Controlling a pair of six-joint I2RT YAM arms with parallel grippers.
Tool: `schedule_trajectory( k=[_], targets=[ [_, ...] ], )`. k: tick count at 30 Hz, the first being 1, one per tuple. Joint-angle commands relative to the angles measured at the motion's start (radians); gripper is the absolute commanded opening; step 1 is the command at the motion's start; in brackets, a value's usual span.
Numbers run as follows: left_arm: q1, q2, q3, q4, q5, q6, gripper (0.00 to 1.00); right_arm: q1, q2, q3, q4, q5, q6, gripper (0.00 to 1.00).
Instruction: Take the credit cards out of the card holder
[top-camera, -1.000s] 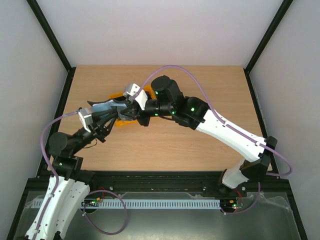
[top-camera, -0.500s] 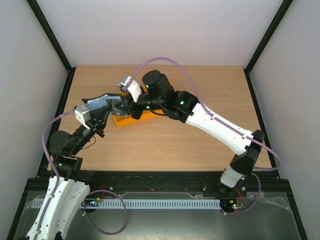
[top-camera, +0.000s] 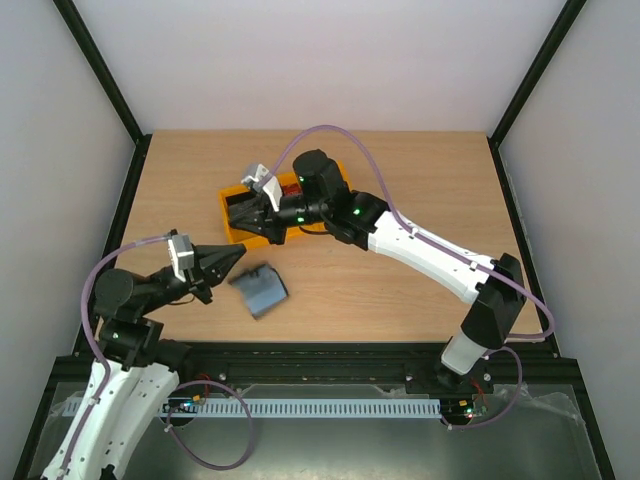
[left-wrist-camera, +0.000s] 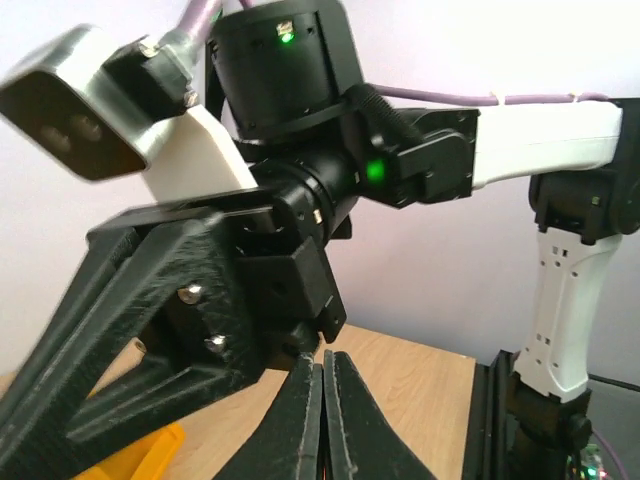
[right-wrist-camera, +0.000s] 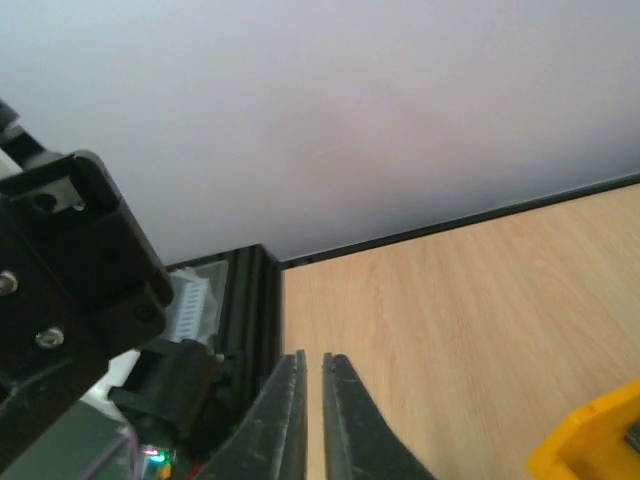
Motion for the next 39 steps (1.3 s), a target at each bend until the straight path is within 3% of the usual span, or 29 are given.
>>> schedule_trajectory(
  k=[1,4,8,10,13,18,21,23,25,29,34,39],
  targets=[
    [0.0,-0.02,-0.013,0.014,0.03,-0.053,0.03,-0.032,-0.061,-0.072,0.145,-0.13,0.024,0.02],
    [0.001,-0.039,-0.098,-0.053,-0.078,-0.072,0.03,-0.039,-0.06,-0.097,0.118,-0.014,0.055,0.02],
    [0.02,0.006,-0.138,-0.282,-0.553,-0.098,0.02,-0.04,-0.012,-0.055,-0.1,0.278,0.054,0.02],
    [0.044,0.045,-0.136,-0.328,-0.622,-0.09,0.02,-0.04,-0.005,-0.055,-0.148,0.38,0.068,0.02],
    [0.046,0.082,-0.158,-0.368,-0.639,-0.139,0.04,-0.04,-0.004,-0.081,-0.198,0.467,0.093,0.05],
    [0.039,0.117,-0.197,-0.387,-0.74,-0.321,0.32,-0.04,0.033,-0.152,-0.301,0.576,0.118,0.22],
    [0.04,0.131,-0.258,-0.381,-0.71,-0.49,0.43,-0.037,0.08,-0.202,-0.336,0.61,0.127,0.31],
    [0.043,0.148,-0.312,-0.377,-0.657,-0.637,0.47,-0.034,0.126,-0.204,-0.38,0.639,0.148,0.34],
    [0.043,0.171,-0.369,-0.351,-0.629,-0.692,0.5,-0.031,0.171,-0.204,-0.41,0.652,0.184,0.38],
    [0.023,0.246,-0.433,-0.305,-0.649,-0.759,0.55,-0.018,0.262,-0.212,-0.393,0.569,0.24,0.48],
    [-0.08,0.387,-0.458,-0.094,-0.628,-0.791,0.64,-0.018,0.332,-0.229,-0.372,0.524,0.291,0.49],
    [-0.113,0.491,-0.478,-0.023,-0.657,-0.849,0.68,-0.013,0.345,-0.308,-0.261,0.346,0.341,0.47]
  ],
)
